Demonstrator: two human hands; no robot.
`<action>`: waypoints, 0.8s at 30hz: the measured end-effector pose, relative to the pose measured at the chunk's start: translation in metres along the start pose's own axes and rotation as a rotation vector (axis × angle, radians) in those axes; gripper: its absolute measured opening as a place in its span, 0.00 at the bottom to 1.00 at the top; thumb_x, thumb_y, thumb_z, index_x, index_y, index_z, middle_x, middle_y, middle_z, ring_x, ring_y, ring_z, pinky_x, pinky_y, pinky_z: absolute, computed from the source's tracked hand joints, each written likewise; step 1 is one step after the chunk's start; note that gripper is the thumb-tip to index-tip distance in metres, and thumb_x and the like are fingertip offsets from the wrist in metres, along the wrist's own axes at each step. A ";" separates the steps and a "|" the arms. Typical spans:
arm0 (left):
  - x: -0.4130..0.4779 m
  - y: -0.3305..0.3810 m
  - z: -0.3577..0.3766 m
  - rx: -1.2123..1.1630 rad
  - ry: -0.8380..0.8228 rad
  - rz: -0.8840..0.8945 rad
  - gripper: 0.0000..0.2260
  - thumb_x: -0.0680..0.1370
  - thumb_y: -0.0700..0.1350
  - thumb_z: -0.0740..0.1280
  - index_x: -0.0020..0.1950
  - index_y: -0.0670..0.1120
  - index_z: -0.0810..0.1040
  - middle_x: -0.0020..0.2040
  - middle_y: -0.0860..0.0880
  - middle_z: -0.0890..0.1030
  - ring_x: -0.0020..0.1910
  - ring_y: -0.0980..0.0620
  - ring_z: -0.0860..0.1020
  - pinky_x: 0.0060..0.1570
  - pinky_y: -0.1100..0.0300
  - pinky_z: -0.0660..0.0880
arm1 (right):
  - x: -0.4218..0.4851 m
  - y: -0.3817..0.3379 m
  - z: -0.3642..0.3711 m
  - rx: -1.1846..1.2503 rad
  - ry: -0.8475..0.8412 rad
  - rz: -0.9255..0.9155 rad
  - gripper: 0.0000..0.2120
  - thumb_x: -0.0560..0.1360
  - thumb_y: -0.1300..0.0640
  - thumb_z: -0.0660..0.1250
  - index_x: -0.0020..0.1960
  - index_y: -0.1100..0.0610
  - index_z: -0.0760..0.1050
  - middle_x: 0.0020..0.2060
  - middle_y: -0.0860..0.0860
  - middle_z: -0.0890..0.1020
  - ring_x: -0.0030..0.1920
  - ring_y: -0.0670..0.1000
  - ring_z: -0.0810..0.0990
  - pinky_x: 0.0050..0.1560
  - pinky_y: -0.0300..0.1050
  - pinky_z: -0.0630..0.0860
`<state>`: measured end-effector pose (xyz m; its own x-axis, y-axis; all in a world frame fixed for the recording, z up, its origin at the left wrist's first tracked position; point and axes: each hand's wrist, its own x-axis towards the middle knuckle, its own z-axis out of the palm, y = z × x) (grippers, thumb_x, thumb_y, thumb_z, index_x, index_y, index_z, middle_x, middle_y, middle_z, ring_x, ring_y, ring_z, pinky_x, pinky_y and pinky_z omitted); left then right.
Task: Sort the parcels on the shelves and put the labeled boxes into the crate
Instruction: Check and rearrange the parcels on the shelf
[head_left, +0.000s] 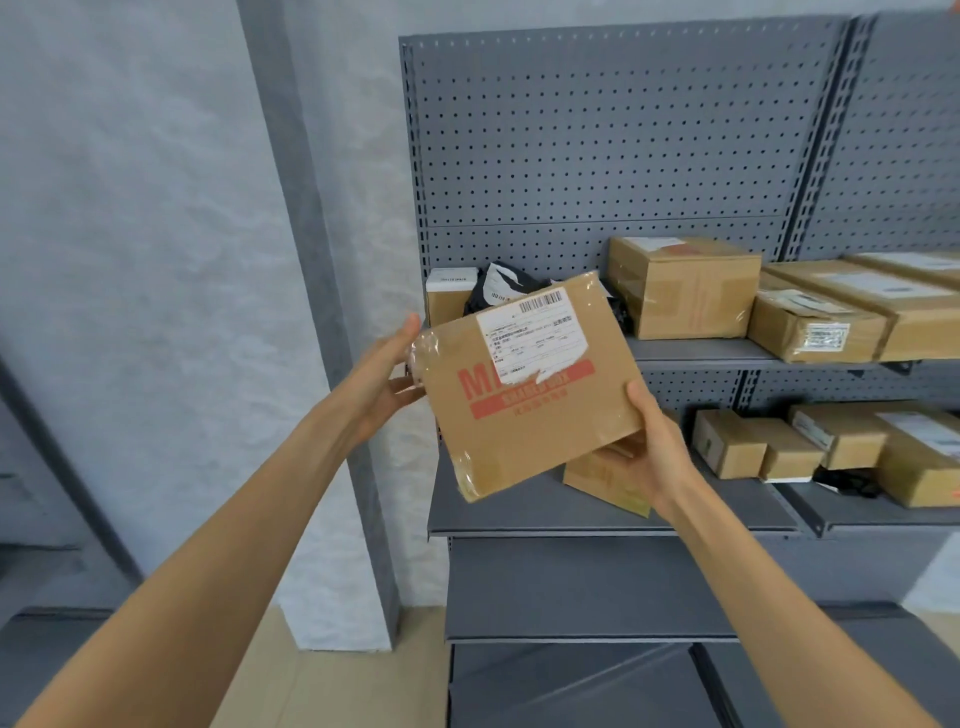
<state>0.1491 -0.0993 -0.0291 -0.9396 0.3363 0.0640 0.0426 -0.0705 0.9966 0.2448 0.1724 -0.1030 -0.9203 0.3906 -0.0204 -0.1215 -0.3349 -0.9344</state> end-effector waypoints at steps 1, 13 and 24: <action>0.002 -0.004 0.002 0.004 0.005 0.011 0.37 0.65 0.67 0.67 0.65 0.43 0.75 0.55 0.45 0.81 0.56 0.46 0.80 0.55 0.55 0.77 | 0.000 0.005 -0.001 -0.001 0.020 0.003 0.17 0.77 0.44 0.64 0.58 0.56 0.76 0.52 0.56 0.83 0.50 0.54 0.83 0.54 0.57 0.79; -0.006 -0.074 0.023 0.134 -0.054 -0.114 0.39 0.61 0.49 0.78 0.68 0.59 0.63 0.62 0.54 0.77 0.59 0.50 0.78 0.52 0.47 0.77 | -0.007 0.044 -0.039 -0.240 -0.073 0.172 0.24 0.73 0.38 0.66 0.64 0.50 0.72 0.60 0.51 0.80 0.59 0.55 0.80 0.53 0.58 0.79; 0.000 -0.151 0.007 0.135 0.041 -0.297 0.32 0.67 0.46 0.77 0.65 0.52 0.63 0.61 0.53 0.74 0.61 0.49 0.75 0.60 0.39 0.74 | 0.001 0.103 -0.056 -0.448 -0.056 0.372 0.23 0.73 0.35 0.63 0.63 0.45 0.68 0.62 0.49 0.77 0.59 0.55 0.78 0.64 0.62 0.71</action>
<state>0.1450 -0.0822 -0.1795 -0.9305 0.2849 -0.2303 -0.1937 0.1508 0.9694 0.2519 0.1864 -0.2187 -0.8906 0.2663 -0.3686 0.3716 -0.0411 -0.9275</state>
